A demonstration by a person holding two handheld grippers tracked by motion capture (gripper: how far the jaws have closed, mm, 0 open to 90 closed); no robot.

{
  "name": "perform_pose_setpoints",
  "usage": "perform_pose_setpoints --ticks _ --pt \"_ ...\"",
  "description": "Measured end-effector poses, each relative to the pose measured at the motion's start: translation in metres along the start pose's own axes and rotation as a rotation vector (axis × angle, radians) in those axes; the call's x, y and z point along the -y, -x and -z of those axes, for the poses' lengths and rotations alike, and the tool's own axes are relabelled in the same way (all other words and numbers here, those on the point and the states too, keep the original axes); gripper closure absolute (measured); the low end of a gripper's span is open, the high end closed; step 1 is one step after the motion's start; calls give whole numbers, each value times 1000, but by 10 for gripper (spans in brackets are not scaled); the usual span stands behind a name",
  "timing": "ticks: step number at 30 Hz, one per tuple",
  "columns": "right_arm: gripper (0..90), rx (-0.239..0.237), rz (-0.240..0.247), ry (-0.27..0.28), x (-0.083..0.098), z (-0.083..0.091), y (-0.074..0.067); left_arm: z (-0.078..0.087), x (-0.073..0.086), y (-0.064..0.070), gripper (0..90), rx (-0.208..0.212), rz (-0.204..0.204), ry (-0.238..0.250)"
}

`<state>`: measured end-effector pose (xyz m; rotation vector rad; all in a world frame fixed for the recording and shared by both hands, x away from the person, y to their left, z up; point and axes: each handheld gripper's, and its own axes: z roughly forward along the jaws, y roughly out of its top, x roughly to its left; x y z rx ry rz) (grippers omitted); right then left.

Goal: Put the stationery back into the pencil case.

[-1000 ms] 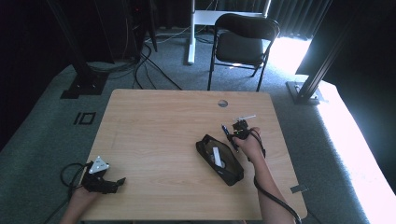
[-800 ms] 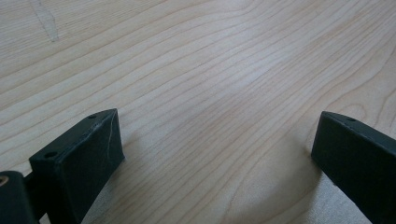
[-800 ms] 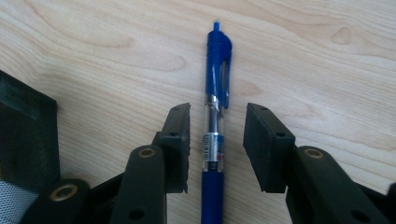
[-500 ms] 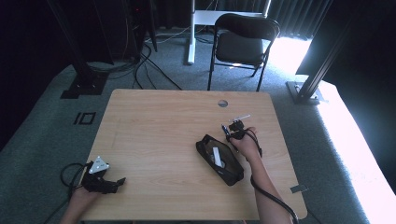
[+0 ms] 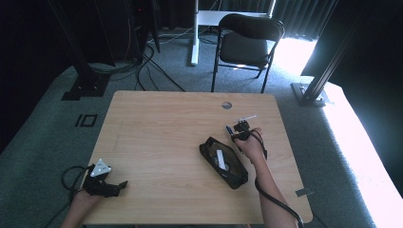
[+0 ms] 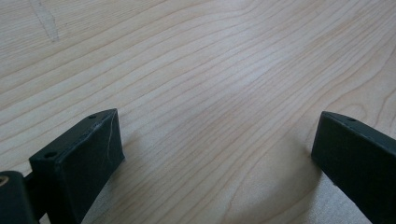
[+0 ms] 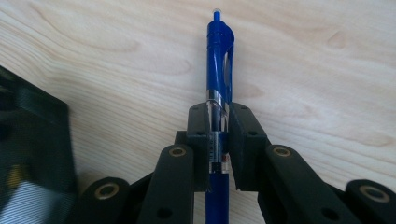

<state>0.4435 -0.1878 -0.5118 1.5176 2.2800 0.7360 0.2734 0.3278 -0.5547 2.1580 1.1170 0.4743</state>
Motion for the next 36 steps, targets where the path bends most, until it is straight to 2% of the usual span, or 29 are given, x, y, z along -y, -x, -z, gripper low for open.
perform_pose_setpoints --ticks 2,3,6,9,11,12,15,18,21,24,25,28,31,35,36 --pt "794 -1 0 9 -1 4 0 0 0 0 22 0 0 -1" --pt "794 -9 -8 27 -3 13 0 0 0 0 22 0 0 -1" --pt "794 -14 -6 37 -4 20 1 0 0 0 22 0 0 0" --pt "794 -34 -11 67 -4 35 0 0 0 0 22 0 0 0" --pt "794 -39 -9 66 -4 39 -2 0 0 0 22 0 0 -1" --pt "794 -60 -15 89 -4 47 -4 0 0 0 22 0 0 -1" --pt "794 -76 -4 126 -3 60 -9 0 0 0 22 0 0 0" --pt "794 -91 7 145 -2 68 -14 0 0 0 22 0 0 0" --pt "794 -116 38 163 0 79 -26 0 0 0 22 0 0 0" --pt "794 -125 43 171 1 82 -28 0 0 0 22 0 0 0" --pt "794 -141 65 183 3 87 -36 0 0 0 22 0 0 0" --pt "794 -156 82 182 4 89 -41 0 0 0 22 0 0 0" --pt "794 -167 99 178 8 91 -50 0 0 0 22 0 0 -1" --pt "794 -174 163 142 14 87 -64 0 0 0 22 0 0 -1" --pt "794 -174 163 142 14 87 -64 0 0 0 22 0 0 0"
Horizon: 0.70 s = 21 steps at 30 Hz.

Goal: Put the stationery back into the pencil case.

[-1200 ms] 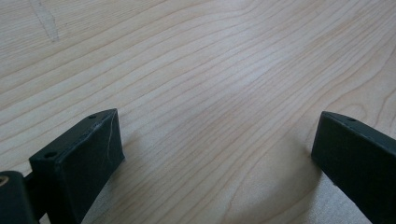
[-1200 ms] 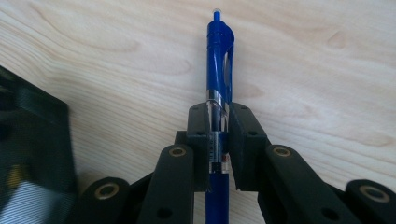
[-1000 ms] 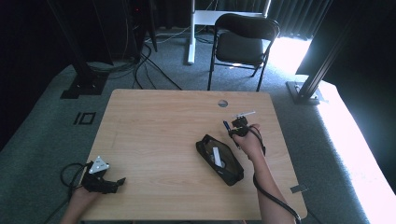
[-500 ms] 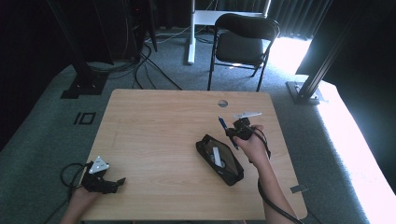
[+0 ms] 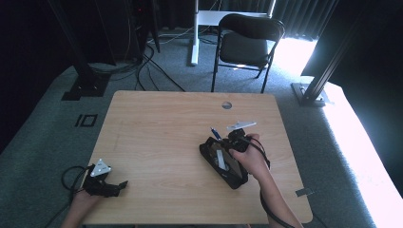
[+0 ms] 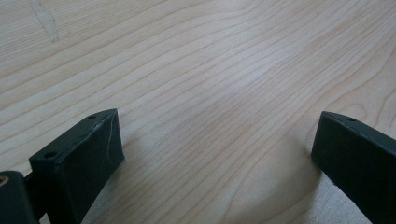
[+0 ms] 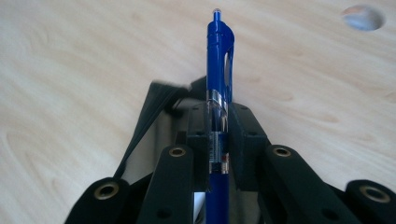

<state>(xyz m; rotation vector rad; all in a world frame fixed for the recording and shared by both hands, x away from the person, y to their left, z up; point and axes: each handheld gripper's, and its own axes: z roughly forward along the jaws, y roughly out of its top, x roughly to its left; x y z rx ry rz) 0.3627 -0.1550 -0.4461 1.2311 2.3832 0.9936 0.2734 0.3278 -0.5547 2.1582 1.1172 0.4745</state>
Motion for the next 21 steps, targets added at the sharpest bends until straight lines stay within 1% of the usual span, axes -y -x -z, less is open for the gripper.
perform_pose_setpoints --ticks 1,3,4,5,7,9,12,13,16,18,21 --pt "794 1 1 -3 1 -2 -2 0 0 0 22 0 0 0" --pt "794 3 21 -33 4 -7 -5 0 0 0 22 0 0 0" --pt "794 -7 22 -34 5 -8 -6 0 0 0 22 0 0 0" --pt "794 -19 24 -46 6 -10 -7 0 0 0 22 0 0 0" --pt "794 -15 31 -56 8 -12 -9 0 0 0 22 0 0 0" --pt "794 -22 40 -74 11 -15 -11 0 0 0 22 0 0 0" --pt "794 -25 39 -82 13 -16 -11 0 0 0 22 0 0 0" --pt "794 -19 47 -97 15 -17 -11 0 0 0 22 0 0 0" --pt "793 -17 52 -112 17 -19 -12 0 0 0 22 0 0 0" --pt "794 -17 49 -114 18 -19 -12 0 0 0 22 0 0 0" --pt "794 -22 56 -147 23 -24 -14 0 0 0 22 0 0 -1"
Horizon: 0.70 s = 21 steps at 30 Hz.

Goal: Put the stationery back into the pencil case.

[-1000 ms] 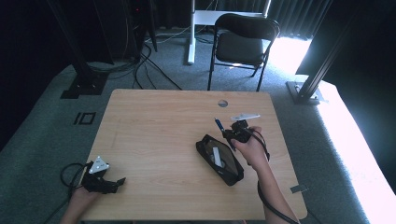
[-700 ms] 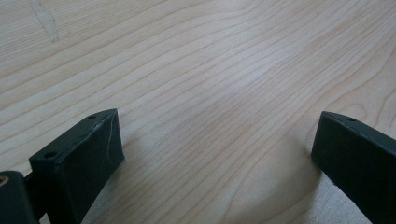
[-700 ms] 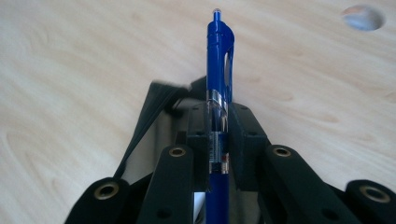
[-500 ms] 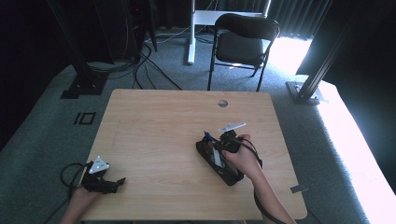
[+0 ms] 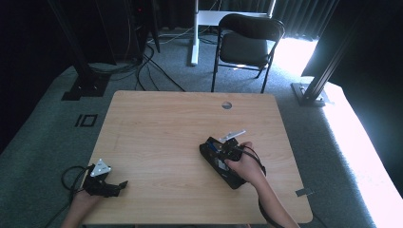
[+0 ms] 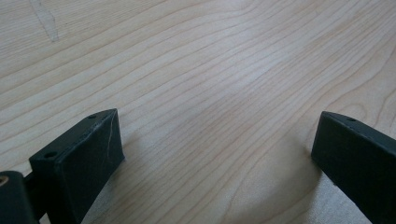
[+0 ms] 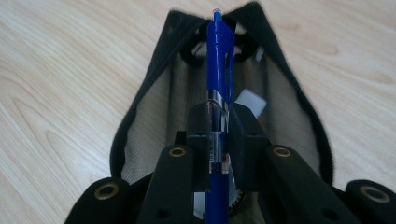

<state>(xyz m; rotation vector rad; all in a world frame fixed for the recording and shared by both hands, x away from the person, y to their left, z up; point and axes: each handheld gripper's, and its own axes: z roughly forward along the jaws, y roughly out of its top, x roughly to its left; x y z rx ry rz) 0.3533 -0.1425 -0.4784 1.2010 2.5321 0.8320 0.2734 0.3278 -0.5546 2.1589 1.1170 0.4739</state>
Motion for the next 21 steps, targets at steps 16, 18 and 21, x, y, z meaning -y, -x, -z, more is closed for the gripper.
perform_pose_setpoints --ticks 16,18,21 --pt "737 -34 -24 -43 1 -12 0 0 0 0 22 0 0 0" --pt "736 -31 -23 -31 1 -9 0 0 0 0 22 0 0 1" --pt "730 -43 -27 -5 0 -4 0 0 0 0 22 0 0 1"
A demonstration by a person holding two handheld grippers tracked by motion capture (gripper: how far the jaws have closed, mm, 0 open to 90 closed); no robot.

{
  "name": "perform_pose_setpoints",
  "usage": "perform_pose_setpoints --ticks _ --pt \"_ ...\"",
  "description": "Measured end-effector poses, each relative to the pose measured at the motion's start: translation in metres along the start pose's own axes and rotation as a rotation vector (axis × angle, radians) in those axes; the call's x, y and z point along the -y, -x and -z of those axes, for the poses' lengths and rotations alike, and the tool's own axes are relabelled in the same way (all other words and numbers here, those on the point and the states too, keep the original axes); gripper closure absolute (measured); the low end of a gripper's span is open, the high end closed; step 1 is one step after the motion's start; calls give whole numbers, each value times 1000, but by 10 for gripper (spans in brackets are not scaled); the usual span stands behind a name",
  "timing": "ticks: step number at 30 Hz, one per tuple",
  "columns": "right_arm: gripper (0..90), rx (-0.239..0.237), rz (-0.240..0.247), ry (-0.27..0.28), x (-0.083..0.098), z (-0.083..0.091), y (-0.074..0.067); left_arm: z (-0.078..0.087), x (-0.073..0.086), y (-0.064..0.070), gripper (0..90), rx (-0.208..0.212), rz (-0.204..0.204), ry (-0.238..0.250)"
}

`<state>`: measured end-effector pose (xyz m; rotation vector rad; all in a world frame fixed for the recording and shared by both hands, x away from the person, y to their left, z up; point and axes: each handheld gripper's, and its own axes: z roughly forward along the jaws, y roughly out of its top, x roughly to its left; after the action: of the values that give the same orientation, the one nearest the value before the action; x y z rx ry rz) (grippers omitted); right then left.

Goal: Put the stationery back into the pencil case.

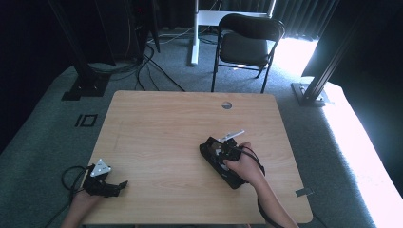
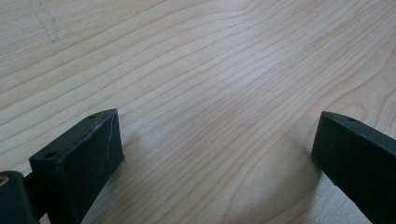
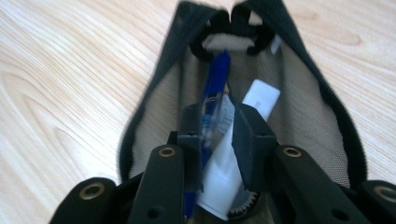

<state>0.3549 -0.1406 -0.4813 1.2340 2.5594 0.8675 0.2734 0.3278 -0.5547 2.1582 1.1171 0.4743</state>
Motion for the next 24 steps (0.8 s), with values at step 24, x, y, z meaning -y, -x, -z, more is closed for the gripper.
perform_pose_setpoints --ticks 24 --pt "577 43 -56 204 3 41 25 0 0 0 22 0 0 0"
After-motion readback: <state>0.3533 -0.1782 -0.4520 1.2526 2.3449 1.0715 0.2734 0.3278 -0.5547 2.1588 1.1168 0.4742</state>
